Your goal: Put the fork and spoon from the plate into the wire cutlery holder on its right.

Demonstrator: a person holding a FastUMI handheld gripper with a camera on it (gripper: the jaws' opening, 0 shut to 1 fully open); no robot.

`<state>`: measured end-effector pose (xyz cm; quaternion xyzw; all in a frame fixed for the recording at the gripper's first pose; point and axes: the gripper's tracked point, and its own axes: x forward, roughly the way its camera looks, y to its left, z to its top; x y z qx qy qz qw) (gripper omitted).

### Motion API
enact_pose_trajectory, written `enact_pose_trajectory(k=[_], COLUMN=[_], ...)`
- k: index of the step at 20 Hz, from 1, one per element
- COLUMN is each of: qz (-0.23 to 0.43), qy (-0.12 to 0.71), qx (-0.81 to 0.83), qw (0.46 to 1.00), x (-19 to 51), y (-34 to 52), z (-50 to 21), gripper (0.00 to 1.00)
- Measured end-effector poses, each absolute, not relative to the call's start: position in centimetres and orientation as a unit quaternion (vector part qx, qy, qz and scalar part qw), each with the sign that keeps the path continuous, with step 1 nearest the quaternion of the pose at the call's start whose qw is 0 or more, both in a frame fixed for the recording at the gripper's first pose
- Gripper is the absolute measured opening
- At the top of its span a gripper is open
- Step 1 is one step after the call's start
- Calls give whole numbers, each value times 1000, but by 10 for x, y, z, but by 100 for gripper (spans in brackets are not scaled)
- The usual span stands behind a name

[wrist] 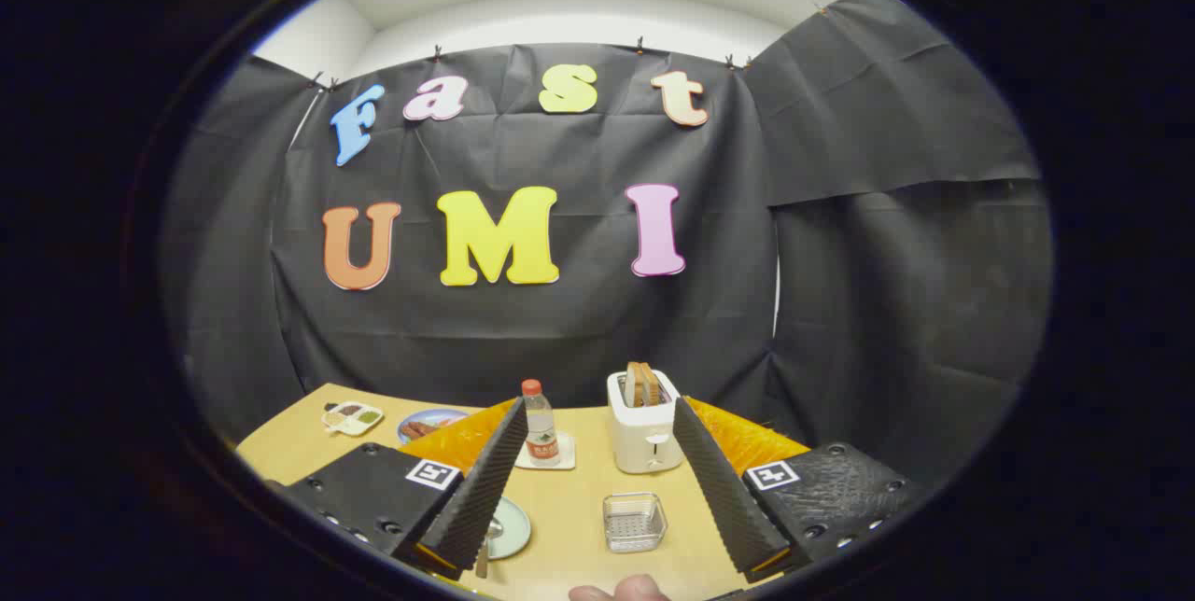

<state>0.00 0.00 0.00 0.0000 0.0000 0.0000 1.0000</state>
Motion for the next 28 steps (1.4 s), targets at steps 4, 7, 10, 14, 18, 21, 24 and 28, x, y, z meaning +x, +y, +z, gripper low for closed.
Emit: enact_pose_trajectory(k=[4, 7, 10, 14, 18, 21, 24, 28], qz=[12, 20, 28, 35, 39, 44, 67, 89], qy=[3, 14, 12, 17, 19, 19, 41, 80], qx=[-12, -22, -22, -17, -17, -20, -18, -27], qw=[1000, 999, 999, 999, 999, 999, 997, 992], x=[-2, -3, -8, -12, -15, -13, -12, -12], y=[5, 8, 9, 9, 8, 10, 23, 45], z=[-3, -12, -12, -15, -15, -14, -20, -42], gripper=[95, 95, 96, 96, 96, 96, 96, 96])
